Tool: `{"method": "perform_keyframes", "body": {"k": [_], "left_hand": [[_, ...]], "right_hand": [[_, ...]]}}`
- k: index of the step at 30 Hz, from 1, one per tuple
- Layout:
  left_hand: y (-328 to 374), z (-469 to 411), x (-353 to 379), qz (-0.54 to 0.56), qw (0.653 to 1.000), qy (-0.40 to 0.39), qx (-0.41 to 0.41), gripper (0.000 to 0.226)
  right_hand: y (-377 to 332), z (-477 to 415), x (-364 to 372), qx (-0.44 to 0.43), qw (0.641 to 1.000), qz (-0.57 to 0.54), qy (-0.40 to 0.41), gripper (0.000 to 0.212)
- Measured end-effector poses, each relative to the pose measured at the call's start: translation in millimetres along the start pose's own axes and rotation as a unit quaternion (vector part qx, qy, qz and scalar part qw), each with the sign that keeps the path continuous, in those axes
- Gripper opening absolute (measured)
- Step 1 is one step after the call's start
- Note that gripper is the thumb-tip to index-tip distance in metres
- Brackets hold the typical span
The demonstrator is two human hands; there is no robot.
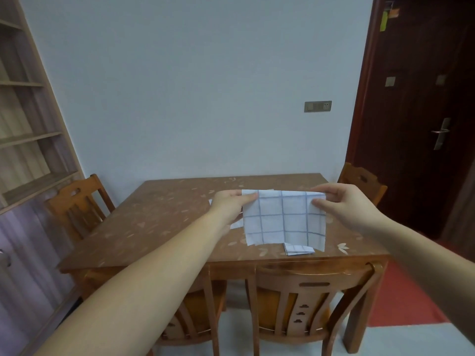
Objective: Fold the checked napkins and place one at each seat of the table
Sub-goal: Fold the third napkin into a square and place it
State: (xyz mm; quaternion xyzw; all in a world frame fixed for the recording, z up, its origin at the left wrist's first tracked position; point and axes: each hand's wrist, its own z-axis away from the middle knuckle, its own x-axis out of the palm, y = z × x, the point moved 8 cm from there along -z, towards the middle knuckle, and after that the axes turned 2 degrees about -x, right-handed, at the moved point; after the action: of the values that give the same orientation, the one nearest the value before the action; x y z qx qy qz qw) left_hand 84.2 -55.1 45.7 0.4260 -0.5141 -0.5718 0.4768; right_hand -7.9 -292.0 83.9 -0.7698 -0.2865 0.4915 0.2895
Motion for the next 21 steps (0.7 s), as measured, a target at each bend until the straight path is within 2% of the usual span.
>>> {"method": "perform_keyframes", "body": {"k": [5,8,11,16,19,21], "left_hand": [[2,-2,-6,-0.029,0.998,0.052,0.013,0.038],[6,0,-4,-0.044,0.998,0.050,0.017,0.030],[9,0,-4,-0.082,0.995,0.043,0.025,0.022],[14,-1,-8,-0.142,0.989,0.035,0.038,0.027],[11,-3,-9,-0.165,0.986,0.025,0.019,0.032],[12,-1,-8,-0.204,0.978,0.027,0.016,0.022]], "right_hand": [[-13,3,-10,-0.066,0.986,0.144,0.058,0.030],[-19,5,-11,-0.091,0.974,0.197,0.060,0.022],[-18,3,-9,-0.077,0.967,0.241,0.026,0.018],[-16,-1,-10,-0.040,0.980,0.185,-0.064,0.020],[-17,-4,-12,-0.040,0.987,0.132,-0.084,0.024],[-20,-4,-12,-0.042,0.987,0.121,-0.094,0.022]]}}
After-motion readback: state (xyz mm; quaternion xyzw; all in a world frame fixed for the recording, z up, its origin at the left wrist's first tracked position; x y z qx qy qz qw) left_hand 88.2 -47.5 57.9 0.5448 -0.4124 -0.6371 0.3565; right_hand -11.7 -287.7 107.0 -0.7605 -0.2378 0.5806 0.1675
